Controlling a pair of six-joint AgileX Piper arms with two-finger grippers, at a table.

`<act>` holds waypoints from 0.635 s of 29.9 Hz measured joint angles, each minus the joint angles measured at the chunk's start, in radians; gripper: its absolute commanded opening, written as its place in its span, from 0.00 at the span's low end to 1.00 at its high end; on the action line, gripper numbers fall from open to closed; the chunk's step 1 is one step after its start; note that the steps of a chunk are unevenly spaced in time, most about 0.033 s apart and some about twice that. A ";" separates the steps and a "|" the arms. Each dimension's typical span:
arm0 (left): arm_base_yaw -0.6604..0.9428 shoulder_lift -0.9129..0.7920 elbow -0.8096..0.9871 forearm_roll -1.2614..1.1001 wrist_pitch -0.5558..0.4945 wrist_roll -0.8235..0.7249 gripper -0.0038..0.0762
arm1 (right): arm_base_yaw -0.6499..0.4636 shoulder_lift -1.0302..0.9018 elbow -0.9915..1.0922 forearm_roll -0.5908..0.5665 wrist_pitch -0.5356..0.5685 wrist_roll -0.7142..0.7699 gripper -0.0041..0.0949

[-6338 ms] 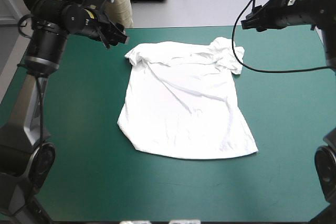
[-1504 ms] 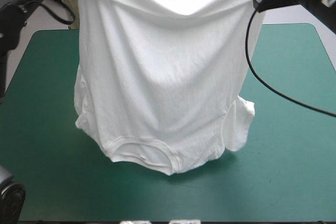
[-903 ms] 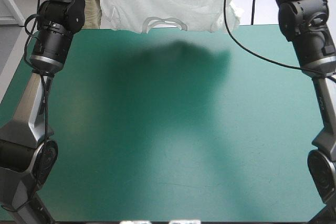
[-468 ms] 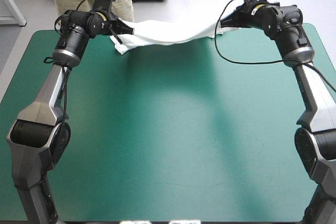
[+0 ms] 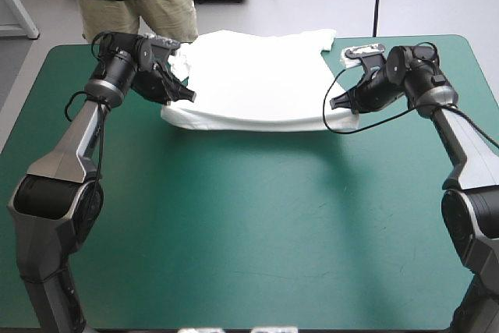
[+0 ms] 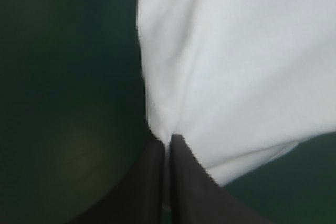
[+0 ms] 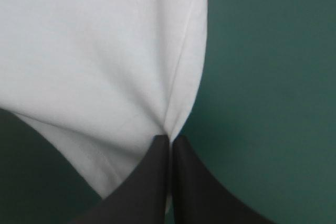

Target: Fold the cloth

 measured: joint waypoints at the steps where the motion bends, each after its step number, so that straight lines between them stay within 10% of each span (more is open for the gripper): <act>1: 0.000 -0.009 0.040 -0.013 -0.007 0.004 0.04 | 0.000 -0.010 0.030 0.000 -0.003 -0.002 0.03; 19: 0.000 -0.412 0.723 -0.137 -0.185 0.085 0.04 | 0.000 -0.291 0.509 0.008 -0.039 -0.042 0.03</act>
